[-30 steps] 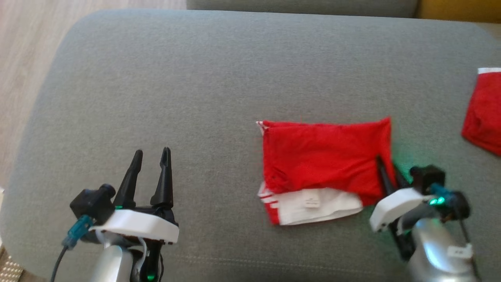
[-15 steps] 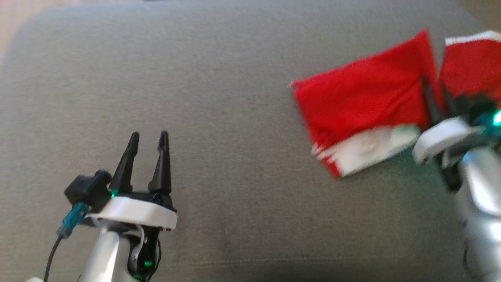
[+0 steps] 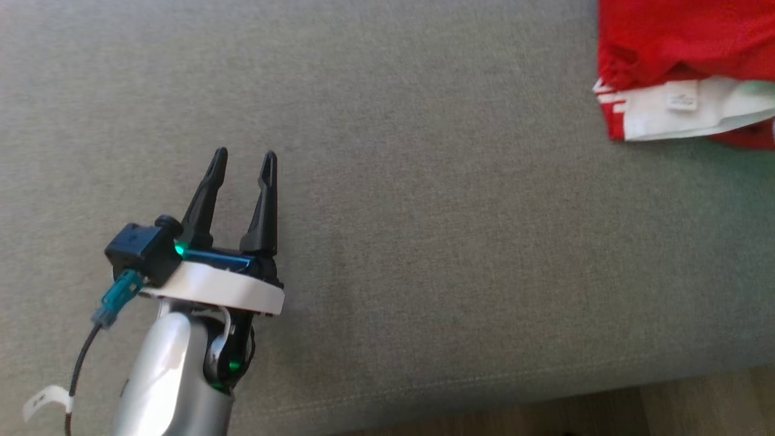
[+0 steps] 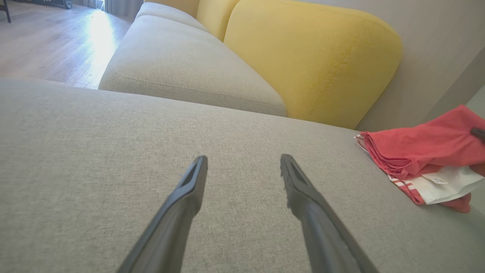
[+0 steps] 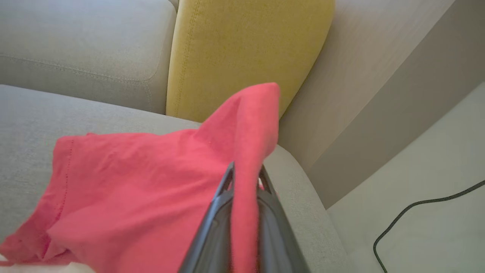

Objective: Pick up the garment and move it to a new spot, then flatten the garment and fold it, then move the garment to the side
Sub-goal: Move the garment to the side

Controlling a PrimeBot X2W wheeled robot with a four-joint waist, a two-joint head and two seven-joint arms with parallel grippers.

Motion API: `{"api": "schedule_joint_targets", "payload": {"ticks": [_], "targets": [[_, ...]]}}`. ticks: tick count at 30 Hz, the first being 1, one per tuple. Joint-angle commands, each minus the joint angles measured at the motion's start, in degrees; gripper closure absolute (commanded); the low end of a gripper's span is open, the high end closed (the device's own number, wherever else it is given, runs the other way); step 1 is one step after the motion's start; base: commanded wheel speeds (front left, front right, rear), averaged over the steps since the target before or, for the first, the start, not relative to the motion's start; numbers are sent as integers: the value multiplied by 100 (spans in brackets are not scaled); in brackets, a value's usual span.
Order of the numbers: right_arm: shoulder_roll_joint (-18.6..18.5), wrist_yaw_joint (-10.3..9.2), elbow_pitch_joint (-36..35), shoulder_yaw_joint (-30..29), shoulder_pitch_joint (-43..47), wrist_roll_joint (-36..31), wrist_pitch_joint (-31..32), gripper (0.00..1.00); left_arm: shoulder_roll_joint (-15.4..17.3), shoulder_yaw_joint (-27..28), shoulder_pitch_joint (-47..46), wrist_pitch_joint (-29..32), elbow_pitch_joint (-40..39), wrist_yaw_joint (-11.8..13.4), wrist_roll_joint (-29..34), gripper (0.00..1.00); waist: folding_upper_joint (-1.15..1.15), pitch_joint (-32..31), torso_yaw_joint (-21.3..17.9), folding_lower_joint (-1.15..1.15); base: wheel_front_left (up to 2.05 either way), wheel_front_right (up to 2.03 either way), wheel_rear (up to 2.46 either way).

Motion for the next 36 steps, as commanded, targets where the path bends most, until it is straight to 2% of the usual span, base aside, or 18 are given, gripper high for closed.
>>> {"api": "schedule_joint_targets", "payload": {"ticks": [1, 4, 12, 17, 18, 19, 26, 36], "targets": [[-144, 20, -183, -84, -168, -134, 23, 100, 47, 114, -189, -35, -211, -29, 70, 0, 0, 163, -121, -2, 0, 0, 0], [-189, 20, -210, -234, -193, -368, 17, 100, 47, 108, -248, -35, -215, -44, 102, 0, 0, 229, -157, -2, 0, 0, 0], [139, 20, -371, -584, -174, -904, 111, 100, 47, 101, -326, -35, -182, -87, 141, 0, 0, 334, -208, -2, 0, 0, 0], [188, 20, -475, -639, -73, -1128, 62, 100, 47, 81, -312, -35, -143, -102, 123, 0, 0, 314, -191, -2, 0, 0, 0], [234, 20, -515, -651, -21, -1155, 35, 37, 47, 82, -301, -35, -123, -106, 113, 0, 0, 292, -185, -2, 0, 0, 0], [254, 20, -526, -661, 1, -1159, 37, 0, 47, 83, -293, -35, -111, -108, 108, 0, 0, 277, -182, -2, 0, 0, 0], [233, 20, -777, -432, 14, -1316, 18, 0, 47, 58, -240, -35, -16, -116, 37, 0, 0, 55, -122, -2, 0, 0, 0], [630, 20, -1551, 76, 361, -877, -111, 0, 47, -10, -49, -35, -69, 76, -385, 0, 0, -756, 322, -2, 0, 0, 0]]}}
